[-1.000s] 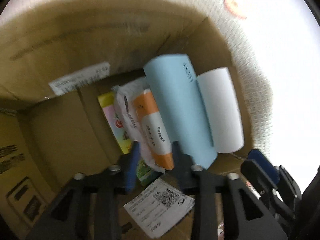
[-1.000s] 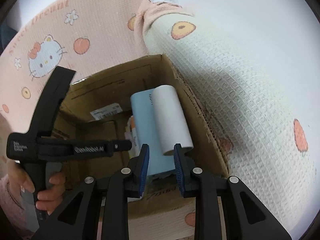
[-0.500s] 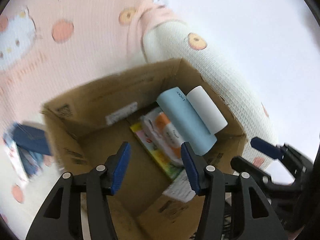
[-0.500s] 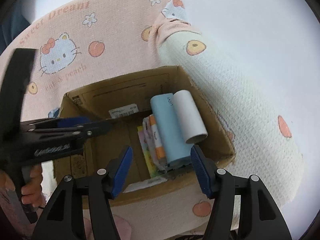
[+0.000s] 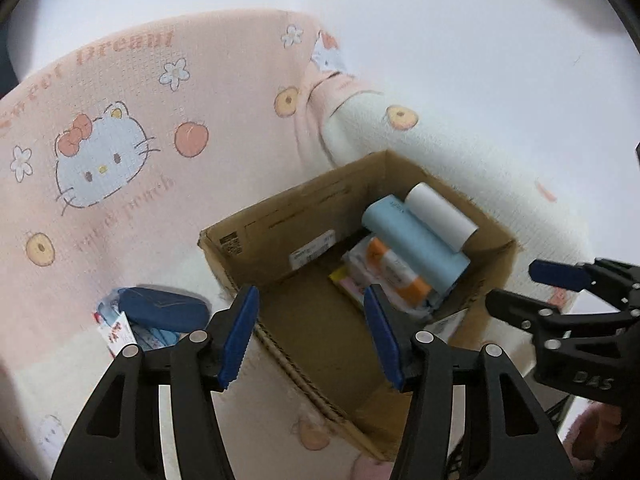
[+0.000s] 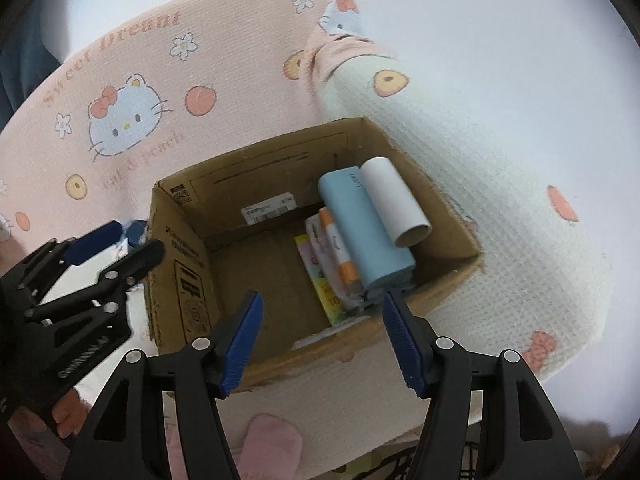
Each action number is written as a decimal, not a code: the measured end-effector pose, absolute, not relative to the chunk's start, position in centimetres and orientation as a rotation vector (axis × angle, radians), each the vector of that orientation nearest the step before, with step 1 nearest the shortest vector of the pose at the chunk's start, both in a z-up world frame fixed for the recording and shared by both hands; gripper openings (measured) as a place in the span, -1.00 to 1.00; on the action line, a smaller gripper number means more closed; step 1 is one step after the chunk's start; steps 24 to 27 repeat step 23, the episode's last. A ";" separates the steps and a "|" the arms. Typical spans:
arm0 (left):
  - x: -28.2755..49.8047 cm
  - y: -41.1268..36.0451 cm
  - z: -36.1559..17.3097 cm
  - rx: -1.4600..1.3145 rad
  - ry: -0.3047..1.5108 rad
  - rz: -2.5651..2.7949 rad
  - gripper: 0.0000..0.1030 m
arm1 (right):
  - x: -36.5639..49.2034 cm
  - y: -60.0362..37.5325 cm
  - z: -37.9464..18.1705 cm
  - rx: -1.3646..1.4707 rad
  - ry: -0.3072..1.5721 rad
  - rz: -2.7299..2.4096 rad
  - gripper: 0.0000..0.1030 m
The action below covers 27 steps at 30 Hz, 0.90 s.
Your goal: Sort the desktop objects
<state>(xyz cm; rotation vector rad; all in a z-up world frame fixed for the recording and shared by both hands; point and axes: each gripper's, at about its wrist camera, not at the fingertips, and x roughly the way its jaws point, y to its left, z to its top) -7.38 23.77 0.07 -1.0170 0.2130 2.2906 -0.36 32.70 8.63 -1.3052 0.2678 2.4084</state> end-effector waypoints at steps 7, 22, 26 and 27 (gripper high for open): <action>-6.7 24.0 -0.2 -1.053 0.278 2.293 0.15 | 1.0 33.3 9.1 -1.259 0.274 2.383 0.36; -6.1 24.6 -1.1 -1.045 0.328 2.291 0.16 | -0.3 32.2 8.2 -1.318 0.269 2.400 0.36; -6.2 24.4 -1.1 -1.050 0.326 2.292 0.16 | -0.4 32.1 8.2 -1.320 0.265 2.401 0.36; -6.2 24.4 -1.1 -1.050 0.326 2.292 0.16 | -0.4 32.1 8.2 -1.320 0.265 2.401 0.36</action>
